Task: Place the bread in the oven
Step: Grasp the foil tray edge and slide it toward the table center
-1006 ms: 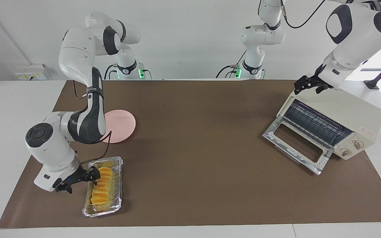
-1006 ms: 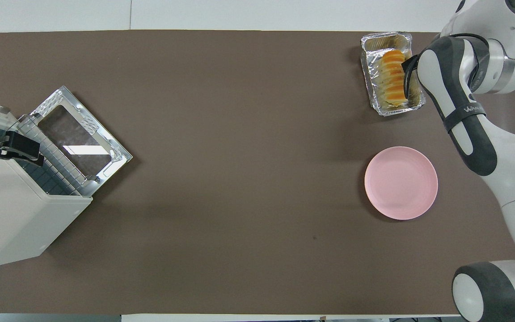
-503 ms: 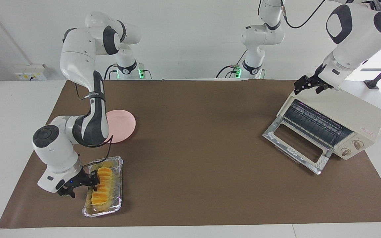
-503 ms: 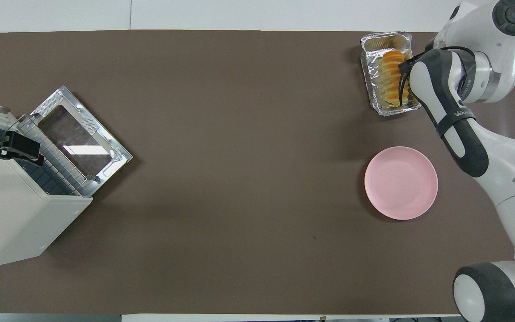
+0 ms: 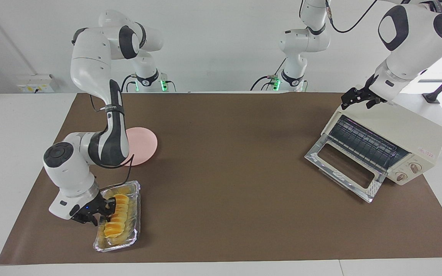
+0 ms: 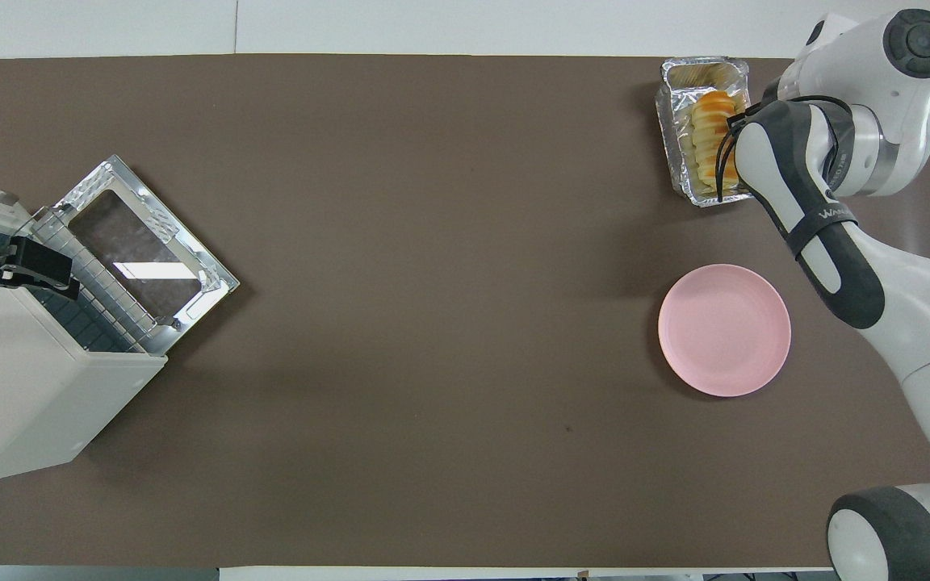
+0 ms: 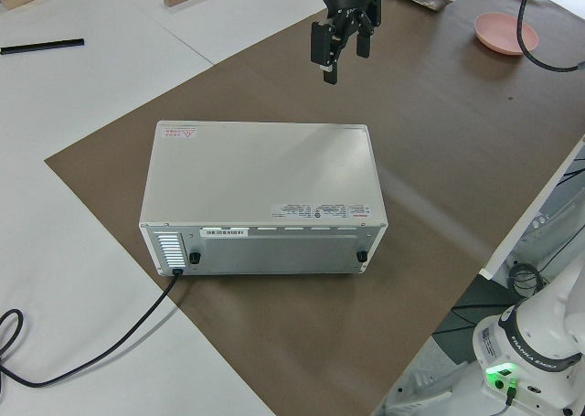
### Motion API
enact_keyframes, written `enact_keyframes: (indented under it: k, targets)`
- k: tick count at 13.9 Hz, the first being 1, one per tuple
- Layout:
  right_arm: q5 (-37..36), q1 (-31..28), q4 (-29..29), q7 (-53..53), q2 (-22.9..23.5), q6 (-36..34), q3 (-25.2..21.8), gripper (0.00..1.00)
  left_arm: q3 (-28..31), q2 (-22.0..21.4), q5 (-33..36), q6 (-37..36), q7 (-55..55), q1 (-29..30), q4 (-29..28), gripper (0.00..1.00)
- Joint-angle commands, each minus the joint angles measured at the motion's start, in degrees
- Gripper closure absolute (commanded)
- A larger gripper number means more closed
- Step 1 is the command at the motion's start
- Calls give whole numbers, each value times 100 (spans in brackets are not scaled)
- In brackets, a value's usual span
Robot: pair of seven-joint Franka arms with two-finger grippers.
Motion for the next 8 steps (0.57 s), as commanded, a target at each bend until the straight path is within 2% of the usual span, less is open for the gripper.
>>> enact_keyframes:
  k: [1, 5, 8]
  targets:
    - [20, -44, -263, -27, -151, -16, 36, 100, 27, -128, -56, 56, 38, -3, -93, 0]
    - [20, -44, -254, -18, -160, -77, 45, 100, 27, -128, -56, 56, 38, -3, -93, 0]
    - [20, -17, -166, -18, -300, -611, 80, 100, 27, -128, -56, 56, 38, -3, -93, 0]
